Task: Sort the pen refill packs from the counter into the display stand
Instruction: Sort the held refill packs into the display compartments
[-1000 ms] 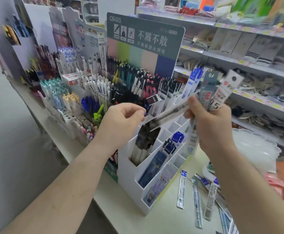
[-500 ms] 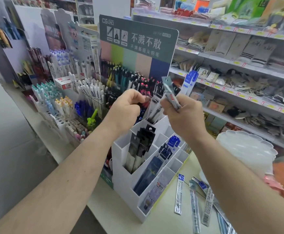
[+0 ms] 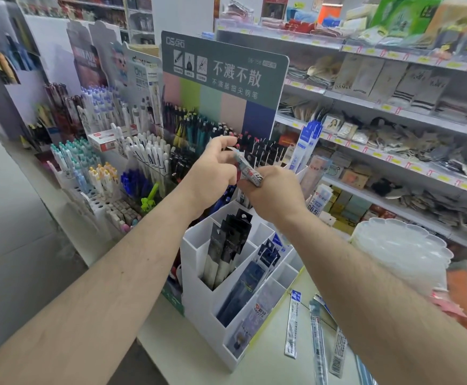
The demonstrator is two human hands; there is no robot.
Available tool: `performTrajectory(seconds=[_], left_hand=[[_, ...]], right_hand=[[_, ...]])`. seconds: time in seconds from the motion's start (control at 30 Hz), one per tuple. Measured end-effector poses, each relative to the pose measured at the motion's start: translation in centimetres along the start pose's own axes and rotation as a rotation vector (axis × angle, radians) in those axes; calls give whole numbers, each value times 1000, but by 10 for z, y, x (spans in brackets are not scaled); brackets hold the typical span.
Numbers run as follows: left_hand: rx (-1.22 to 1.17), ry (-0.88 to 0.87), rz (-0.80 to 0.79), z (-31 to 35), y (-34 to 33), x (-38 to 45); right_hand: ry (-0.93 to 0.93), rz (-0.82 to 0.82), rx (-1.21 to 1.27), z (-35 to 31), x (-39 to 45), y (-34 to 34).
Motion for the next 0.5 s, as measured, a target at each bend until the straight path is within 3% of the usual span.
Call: performTrajectory(seconds=[0.2,0.5], left_hand=[[44,-29,19,-10,3,6],[157,-75,158,-10,9,-3]], right_hand=[[4,-17,11,-1,-3,1],[151,59,517,1,-30,23]])
Point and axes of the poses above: each hand's wrist, its own x-axis towards the middle knuckle, its own y-axis out of the back of the hand, z = x × y, the point moved 4 cm from there along x, towards the middle knuckle, and after that the axes turned 9 degrees about -z, right-handed, at the moved point
